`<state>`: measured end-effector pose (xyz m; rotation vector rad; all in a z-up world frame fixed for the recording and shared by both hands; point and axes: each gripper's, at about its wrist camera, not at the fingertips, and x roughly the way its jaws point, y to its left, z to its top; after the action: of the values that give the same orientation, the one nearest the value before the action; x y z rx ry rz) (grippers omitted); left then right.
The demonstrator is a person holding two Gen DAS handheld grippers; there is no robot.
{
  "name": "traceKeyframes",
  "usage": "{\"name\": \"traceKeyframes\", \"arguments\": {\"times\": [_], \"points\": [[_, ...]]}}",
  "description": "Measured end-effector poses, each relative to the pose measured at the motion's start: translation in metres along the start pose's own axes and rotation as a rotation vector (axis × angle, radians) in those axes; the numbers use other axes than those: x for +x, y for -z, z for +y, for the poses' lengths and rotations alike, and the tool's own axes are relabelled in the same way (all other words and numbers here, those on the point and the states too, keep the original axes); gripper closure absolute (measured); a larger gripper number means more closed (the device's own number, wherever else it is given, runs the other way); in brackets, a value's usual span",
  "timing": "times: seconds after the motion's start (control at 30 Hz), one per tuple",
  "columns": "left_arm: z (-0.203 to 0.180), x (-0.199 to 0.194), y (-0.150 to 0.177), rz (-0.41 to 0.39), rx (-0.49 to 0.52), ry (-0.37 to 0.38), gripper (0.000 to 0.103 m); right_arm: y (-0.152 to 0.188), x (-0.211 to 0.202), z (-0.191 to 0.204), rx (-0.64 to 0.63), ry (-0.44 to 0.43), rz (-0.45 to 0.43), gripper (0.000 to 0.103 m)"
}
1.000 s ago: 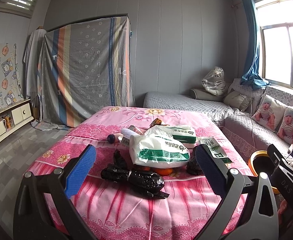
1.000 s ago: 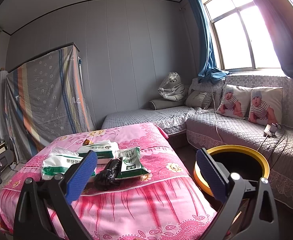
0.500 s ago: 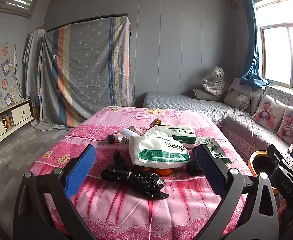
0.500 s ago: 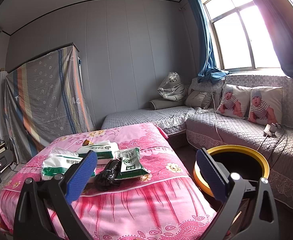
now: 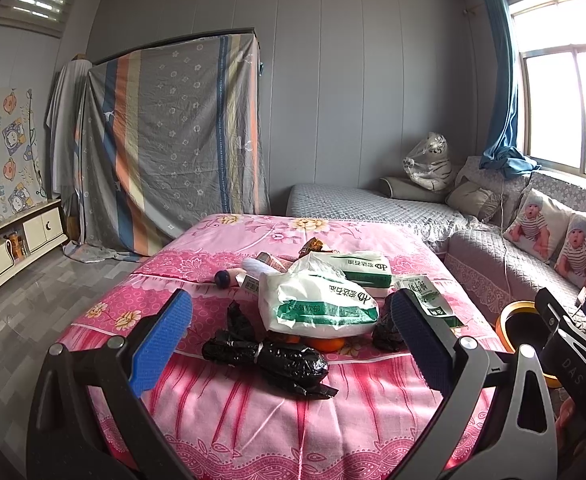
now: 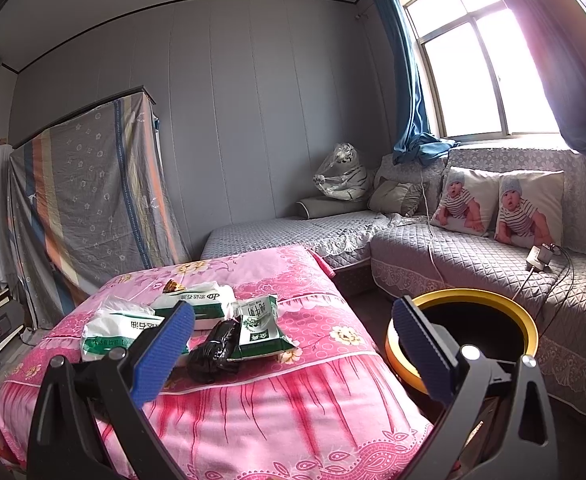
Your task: Collect trash
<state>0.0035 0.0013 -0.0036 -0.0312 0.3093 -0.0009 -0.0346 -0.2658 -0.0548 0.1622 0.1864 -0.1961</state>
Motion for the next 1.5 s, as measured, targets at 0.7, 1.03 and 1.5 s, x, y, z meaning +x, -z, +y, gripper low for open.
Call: {"name": "traceKeyframes", "arguments": {"times": [0.7,1.03,1.5], "points": [[0.015,-0.012,0.010,0.030,-0.031,0.110,0.007,-0.030,0.030,-0.006,-0.114,-0.048,-0.039,0.007],[0.019,0.016,0.017,0.069,-0.027,0.259,0.007,-0.033,0.110,0.016,-0.246,-0.325,0.345,0.007],[0.120,0.060,0.007,0.094,-0.065,0.002,0.008,0.002,0.174,0.174,-0.735,-0.876,0.471,0.007]]}}
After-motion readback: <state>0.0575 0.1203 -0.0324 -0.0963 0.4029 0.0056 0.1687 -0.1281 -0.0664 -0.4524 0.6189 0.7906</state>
